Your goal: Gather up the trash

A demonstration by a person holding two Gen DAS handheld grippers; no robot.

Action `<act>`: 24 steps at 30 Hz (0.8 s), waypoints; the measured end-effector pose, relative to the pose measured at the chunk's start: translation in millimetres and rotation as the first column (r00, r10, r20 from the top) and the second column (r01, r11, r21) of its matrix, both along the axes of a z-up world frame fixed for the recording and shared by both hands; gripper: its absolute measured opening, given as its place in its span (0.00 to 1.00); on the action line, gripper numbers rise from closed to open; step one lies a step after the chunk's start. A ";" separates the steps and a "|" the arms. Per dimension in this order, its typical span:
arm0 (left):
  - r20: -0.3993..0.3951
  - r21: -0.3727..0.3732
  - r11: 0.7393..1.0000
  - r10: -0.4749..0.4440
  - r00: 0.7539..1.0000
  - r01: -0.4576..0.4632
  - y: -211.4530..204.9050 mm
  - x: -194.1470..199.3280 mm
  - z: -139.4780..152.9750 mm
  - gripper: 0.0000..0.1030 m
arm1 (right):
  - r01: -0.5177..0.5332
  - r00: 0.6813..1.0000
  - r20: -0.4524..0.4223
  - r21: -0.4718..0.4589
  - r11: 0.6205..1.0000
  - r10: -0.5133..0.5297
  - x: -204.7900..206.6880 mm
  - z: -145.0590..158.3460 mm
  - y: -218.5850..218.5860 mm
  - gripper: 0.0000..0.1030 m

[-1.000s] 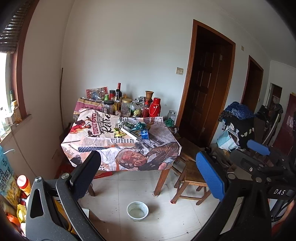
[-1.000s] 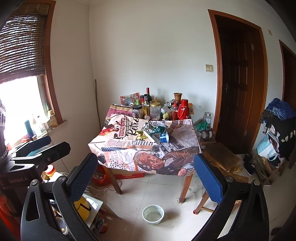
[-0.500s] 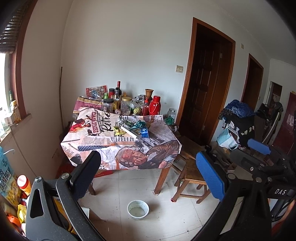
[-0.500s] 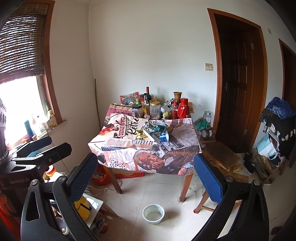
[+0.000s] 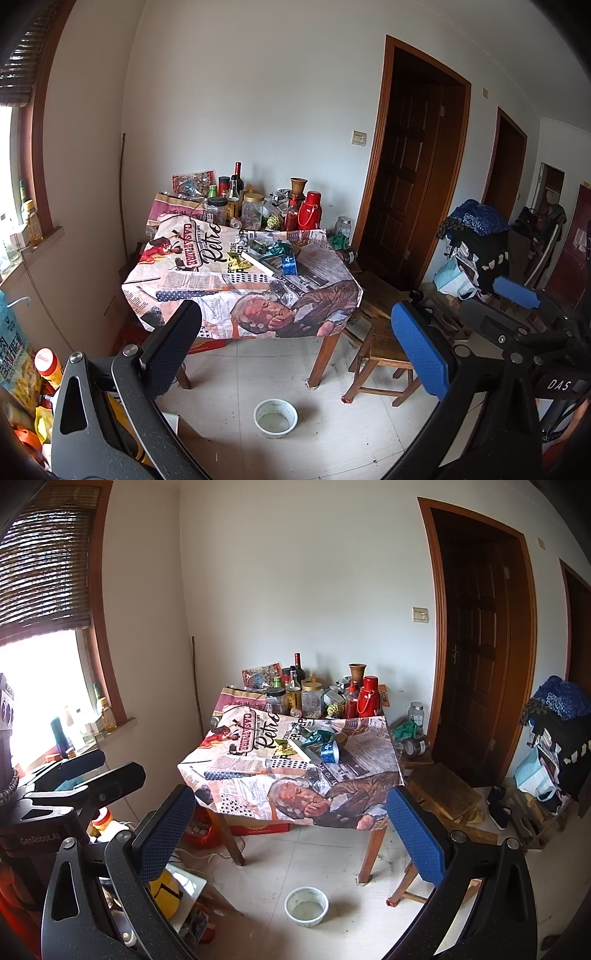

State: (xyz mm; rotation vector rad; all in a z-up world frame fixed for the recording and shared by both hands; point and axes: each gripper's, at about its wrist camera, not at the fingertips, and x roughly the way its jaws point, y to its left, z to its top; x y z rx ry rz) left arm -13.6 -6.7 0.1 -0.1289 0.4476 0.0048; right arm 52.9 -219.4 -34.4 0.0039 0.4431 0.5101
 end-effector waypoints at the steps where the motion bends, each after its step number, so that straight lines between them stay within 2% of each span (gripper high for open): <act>1: 0.000 0.000 1.000 0.000 1.000 0.000 -0.3 -0.2 -0.3 1.00 | -0.002 1.000 -0.002 0.001 1.000 0.002 -0.1 -0.2 -0.2 1.00; 24: -0.003 -0.005 1.000 -0.002 1.000 0.002 3.4 2.0 0.4 1.00 | 0.000 1.000 -0.002 0.001 1.000 0.000 3.5 -0.2 2.1 1.00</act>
